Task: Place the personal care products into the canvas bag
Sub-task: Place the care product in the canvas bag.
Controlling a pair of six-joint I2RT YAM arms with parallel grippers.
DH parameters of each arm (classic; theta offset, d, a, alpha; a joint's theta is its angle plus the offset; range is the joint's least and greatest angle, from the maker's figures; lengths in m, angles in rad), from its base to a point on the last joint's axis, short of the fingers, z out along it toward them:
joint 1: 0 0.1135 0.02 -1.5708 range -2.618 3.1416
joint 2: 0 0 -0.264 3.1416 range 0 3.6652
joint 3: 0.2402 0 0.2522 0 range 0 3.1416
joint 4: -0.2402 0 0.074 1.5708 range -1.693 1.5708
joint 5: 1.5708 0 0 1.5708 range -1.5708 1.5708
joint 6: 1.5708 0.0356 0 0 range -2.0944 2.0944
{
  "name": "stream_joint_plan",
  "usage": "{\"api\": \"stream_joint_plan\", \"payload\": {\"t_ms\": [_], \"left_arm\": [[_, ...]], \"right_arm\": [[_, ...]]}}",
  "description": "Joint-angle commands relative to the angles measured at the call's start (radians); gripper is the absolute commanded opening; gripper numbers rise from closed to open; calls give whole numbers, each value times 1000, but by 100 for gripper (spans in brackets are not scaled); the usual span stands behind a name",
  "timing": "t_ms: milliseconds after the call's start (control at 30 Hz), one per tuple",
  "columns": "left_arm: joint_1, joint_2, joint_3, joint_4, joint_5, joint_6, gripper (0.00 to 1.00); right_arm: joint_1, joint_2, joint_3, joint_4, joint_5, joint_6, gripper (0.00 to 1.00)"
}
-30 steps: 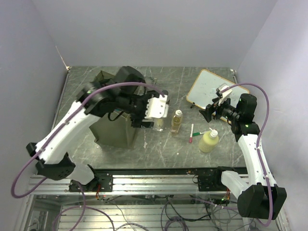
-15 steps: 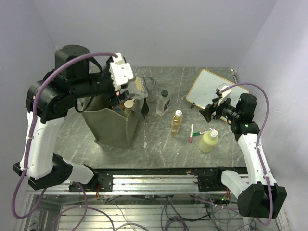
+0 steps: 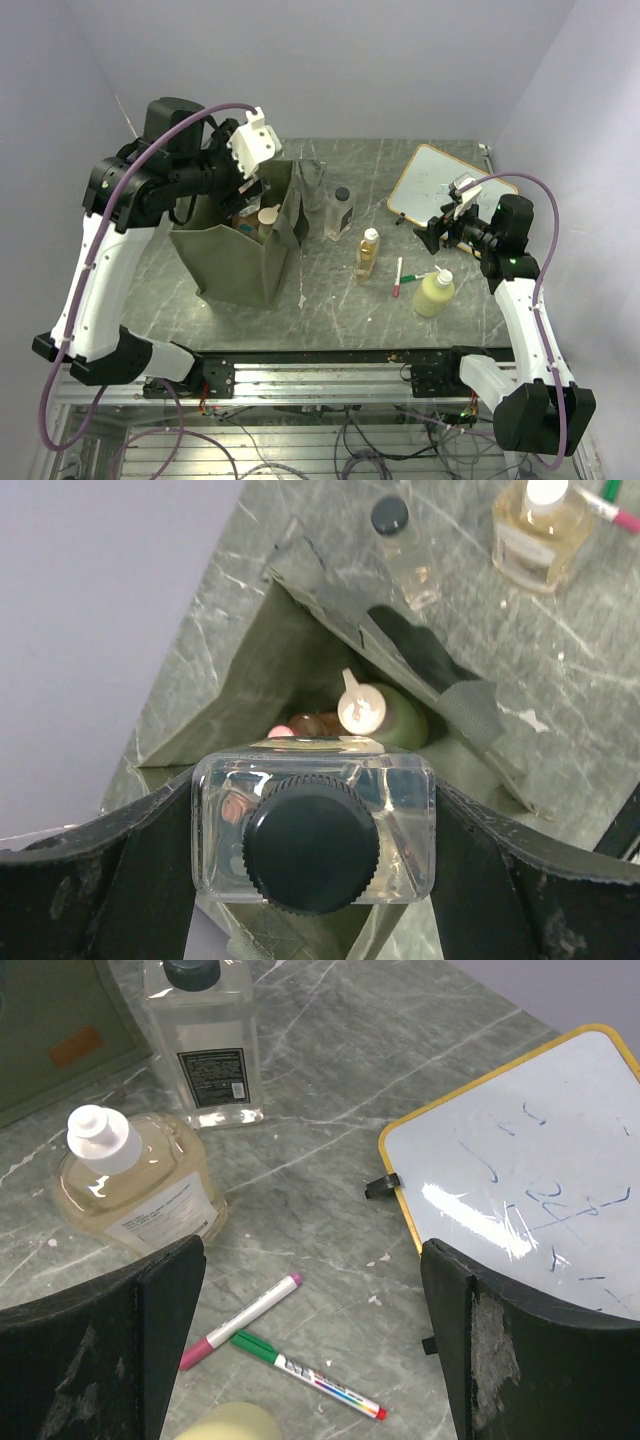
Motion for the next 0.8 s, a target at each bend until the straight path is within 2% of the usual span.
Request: {"api": "stream_joint_plan", "payload": {"t_ms": [0, 133, 400, 767], "left_arm": [[12, 11, 29, 30, -24, 76, 7], [15, 32, 16, -53, -29, 130, 7], [25, 21, -135, -73, -22, 153, 7], [106, 117, -92, -216, 142, 282, 7]], "right_arm": [[-8, -16, -5, -1, -15, -13, 89], [-8, -17, -4, 0, -15, -15, 89], [-7, -2, -4, -1, -17, -17, 89], [-7, 5, -8, 1, -10, -19, 89]]}}
